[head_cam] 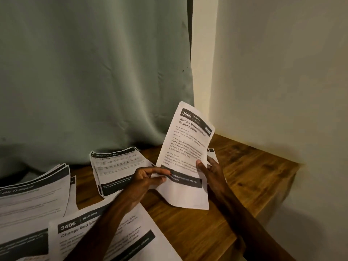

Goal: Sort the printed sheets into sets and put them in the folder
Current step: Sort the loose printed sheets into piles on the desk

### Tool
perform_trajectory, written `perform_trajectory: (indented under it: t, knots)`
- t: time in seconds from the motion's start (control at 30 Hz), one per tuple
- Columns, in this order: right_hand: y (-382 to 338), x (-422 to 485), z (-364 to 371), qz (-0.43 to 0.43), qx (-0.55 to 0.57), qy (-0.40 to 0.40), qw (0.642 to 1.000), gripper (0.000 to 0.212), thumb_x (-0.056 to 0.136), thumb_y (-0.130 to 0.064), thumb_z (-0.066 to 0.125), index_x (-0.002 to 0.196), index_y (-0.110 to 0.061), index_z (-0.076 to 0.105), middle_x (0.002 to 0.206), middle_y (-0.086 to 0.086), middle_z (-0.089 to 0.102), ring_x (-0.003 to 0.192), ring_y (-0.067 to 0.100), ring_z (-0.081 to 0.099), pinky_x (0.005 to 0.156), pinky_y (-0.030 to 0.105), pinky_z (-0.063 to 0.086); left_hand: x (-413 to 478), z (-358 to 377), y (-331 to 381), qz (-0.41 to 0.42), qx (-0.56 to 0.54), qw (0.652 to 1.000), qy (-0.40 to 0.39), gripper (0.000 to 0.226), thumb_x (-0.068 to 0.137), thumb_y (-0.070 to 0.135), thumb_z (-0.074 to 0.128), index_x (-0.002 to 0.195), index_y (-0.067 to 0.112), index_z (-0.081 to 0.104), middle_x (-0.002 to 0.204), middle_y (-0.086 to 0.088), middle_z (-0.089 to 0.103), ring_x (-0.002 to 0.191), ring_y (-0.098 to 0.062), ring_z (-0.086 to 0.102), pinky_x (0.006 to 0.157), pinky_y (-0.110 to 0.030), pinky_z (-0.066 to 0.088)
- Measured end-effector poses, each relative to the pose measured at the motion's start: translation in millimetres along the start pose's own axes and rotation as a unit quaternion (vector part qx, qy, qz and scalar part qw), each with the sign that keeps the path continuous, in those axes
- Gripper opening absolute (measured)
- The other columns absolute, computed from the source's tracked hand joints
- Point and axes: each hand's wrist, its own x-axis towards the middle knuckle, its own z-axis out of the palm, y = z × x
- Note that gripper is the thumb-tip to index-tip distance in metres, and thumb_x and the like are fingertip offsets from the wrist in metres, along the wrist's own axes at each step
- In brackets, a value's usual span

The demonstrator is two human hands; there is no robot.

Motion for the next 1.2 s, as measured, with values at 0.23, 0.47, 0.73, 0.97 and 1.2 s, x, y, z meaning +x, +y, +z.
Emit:
perform_trajectory:
  t: [0.23,0.47,0.73,0.97,1.2]
  knots:
    - [-4,-1,-3,-0.013,0.039,0.020,0.999,0.028,0.102,-0.013,0.058,0.128,-0.004,0.061,0.122,0.016,0.072,0.106,0.039,0.072,0.089,0.056,0.059,3,-22,2,-0.021,-0.020,0.999,0.022,0.067,0.055,0.040,0.098,0.107,0.004,0.076,0.117,-0.009,0.075,0.111,-0.030,0.070,0.078,-0.033,0.062]
    - [4,3,-6,-0.007,0.021,0.008,1.000,0.030,0.100,-0.022,0.063,0.127,-0.009,0.062,0.122,0.016,0.072,0.106,0.043,0.071,0.092,0.067,0.053,7,-28,-4,-0.018,-0.039,0.999,0.034,0.048,0.067,0.027,0.094,0.105,0.002,0.077,0.116,-0.014,0.075,0.108,-0.036,0.071,0.080,-0.035,0.063]
    - [2,2,-5,-0.003,0.001,-0.002,1.000,0.031,0.099,-0.023,0.065,0.128,-0.010,0.063,0.123,0.014,0.072,0.106,0.041,0.071,0.093,0.066,0.053,5,-30,-5,-0.022,-0.041,0.994,0.096,0.073,0.045,0.044,0.100,0.097,0.005,0.065,0.111,-0.012,0.076,0.101,-0.034,0.074,0.084,-0.044,0.062]
    - [1,1,-2,0.011,-0.007,-0.015,1.000,0.032,0.098,-0.020,0.064,0.128,-0.009,0.062,0.121,0.012,0.073,0.106,0.039,0.072,0.094,0.064,0.054,4,-27,7,-0.058,-0.074,0.985,0.146,0.066,0.070,0.027,0.093,0.125,0.024,0.057,0.113,-0.007,0.076,0.101,-0.029,0.075,0.090,-0.054,0.059]
    - [2,0,-1,0.016,-0.013,-0.024,1.000,0.033,0.098,-0.020,0.065,0.129,-0.007,0.062,0.122,0.013,0.072,0.107,0.038,0.072,0.094,0.063,0.055,0,-17,9,-0.037,0.016,0.992,0.120,0.038,0.083,0.021,0.082,0.118,0.020,0.068,0.107,-0.002,0.078,0.094,-0.027,0.077,0.087,-0.053,0.061]
